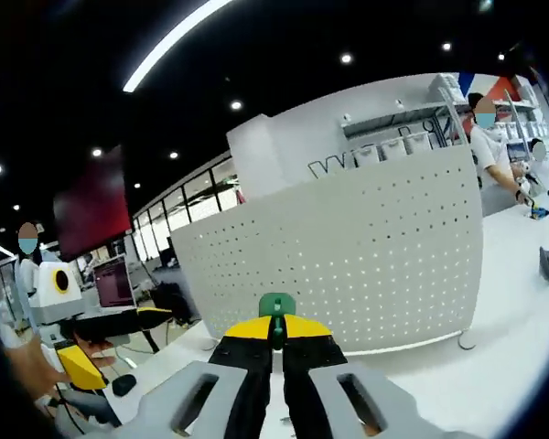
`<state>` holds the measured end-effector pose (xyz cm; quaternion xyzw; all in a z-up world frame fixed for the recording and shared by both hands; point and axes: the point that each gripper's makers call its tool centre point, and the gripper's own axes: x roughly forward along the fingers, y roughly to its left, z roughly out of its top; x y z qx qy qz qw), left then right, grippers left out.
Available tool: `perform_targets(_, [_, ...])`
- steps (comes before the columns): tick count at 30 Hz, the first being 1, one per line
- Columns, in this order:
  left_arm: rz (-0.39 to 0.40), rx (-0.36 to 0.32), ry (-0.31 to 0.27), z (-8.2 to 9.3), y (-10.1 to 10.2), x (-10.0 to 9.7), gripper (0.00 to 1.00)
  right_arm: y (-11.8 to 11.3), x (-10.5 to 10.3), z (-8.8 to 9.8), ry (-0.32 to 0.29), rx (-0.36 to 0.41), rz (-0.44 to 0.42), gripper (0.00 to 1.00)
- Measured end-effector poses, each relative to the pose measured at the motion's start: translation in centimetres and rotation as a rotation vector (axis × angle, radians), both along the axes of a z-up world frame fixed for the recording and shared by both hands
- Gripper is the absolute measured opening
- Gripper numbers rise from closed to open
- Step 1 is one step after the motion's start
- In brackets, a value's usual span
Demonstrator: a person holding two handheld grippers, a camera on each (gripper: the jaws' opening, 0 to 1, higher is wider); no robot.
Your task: Insert the hook assembly into the mounting plate slot until the hook locks in place.
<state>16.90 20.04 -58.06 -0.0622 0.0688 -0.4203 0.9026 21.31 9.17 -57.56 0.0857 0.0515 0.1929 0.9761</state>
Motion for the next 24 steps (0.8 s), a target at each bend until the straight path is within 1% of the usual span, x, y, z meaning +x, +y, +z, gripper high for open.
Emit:
perform_targets(2, [0.003,-0.001,0.0,0.0,0.1,0.0,0.99,-0.4,0.2,0.2,-0.017,-0.033,-0.02,0.01])
perform_targets(4, [0.004,0.001,0.002,-0.1,0.2,0.0,0.99,-0.8,0.5,0.4,-0.042,-0.096,-0.043,0.01])
perform_targets(5, [0.005,0.004,0.004,-0.2,0.2,-0.1,0.99,-1.0,0.6,0.6,-0.059,-0.14,-0.056,0.01])
perform_targets(6, [0.005,0.005,0.005,-0.2,0.3,-0.1,0.98,-1.0,0.7,0.8,-0.069,-0.157,-0.061,0.01])
perform_targets(10, [0.008,0.002,0.007,-0.2,0.4,0.0,0.98,-1.6,1.3,1.4,-0.091,-0.177,-0.09,0.01])
perform_targets(13, [0.006,0.002,0.008,-0.2,0.3,0.0,0.97,-2.7,2.1,2.1,-0.095,-0.155,-0.115,0.01])
perform_targets(17, [0.006,0.005,0.012,-0.3,0.4,0.0,0.96,-4.3,3.4,3.3,-0.115,-0.151,-0.153,0.01])
perform_targets(20, [0.011,0.006,0.012,-0.3,0.6,0.1,0.96,-5.3,4.5,4.6,-0.139,-0.16,-0.18,0.01])
perform_targets(24, [0.013,0.004,0.013,-0.4,0.7,0.3,0.96,-6.4,5.9,5.6,-0.153,-0.165,-0.203,0.01])
